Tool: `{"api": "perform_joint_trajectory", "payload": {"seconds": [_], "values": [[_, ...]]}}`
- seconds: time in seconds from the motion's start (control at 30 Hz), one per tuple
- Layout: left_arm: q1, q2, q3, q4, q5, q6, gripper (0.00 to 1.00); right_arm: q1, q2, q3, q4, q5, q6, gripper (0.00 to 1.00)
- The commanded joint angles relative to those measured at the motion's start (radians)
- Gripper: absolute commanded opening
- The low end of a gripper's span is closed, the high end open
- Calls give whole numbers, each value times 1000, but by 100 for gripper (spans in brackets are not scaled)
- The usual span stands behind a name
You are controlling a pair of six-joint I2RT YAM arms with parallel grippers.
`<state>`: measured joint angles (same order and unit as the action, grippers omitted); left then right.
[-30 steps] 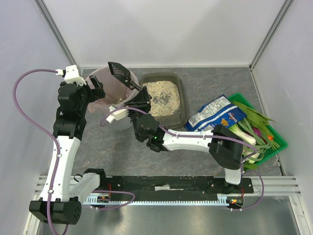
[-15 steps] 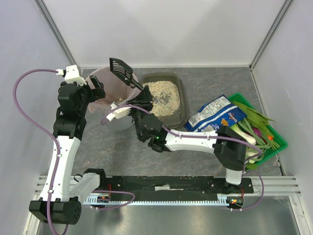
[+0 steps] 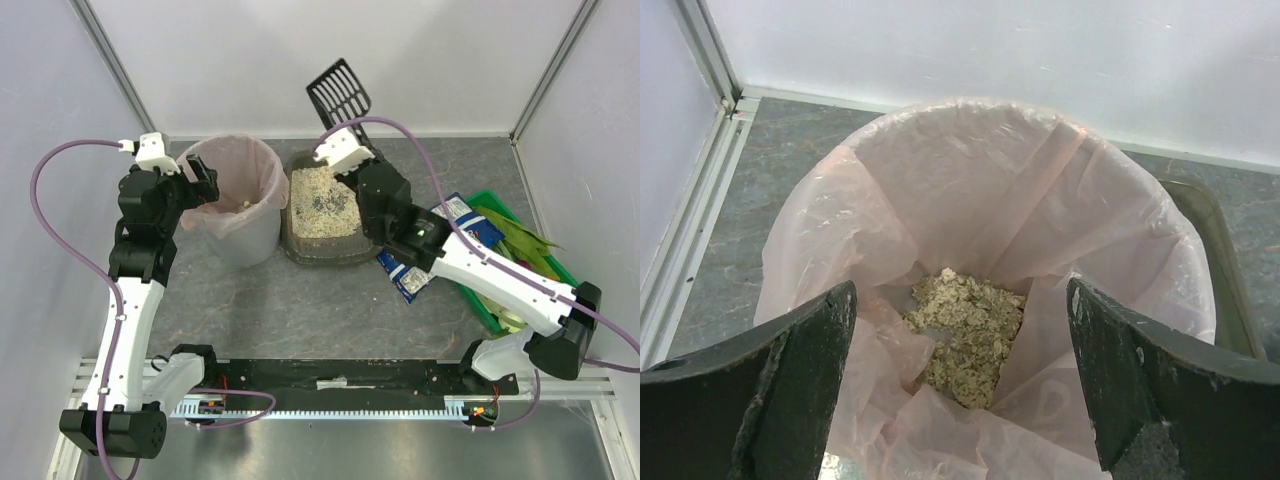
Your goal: Clean the litter box
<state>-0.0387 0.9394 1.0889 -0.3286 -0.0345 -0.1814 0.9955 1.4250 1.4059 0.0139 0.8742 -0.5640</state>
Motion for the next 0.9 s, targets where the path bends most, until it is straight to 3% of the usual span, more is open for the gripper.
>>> {"api": "perform_joint_trajectory", "payload": {"seconds": [0.0,0.2,0.43,0.63,0.87], "values": [[-3,-2,-4,63,86,5,91,-84,-37,25,-443,-179,418,0],[-65,18,12,51,97,33,88,-221,6,50,-659,-437,605,0],[-214,48,87,28,62,100,88,-285,15,33,-716,-636,679,0],[-240,136,195,13,292,28,88,-299,-23,19,-730,-705,659,0],[-314,358,371,-62,475,-24,89,-299,-116,-24,-712,-794,578,0]]}}
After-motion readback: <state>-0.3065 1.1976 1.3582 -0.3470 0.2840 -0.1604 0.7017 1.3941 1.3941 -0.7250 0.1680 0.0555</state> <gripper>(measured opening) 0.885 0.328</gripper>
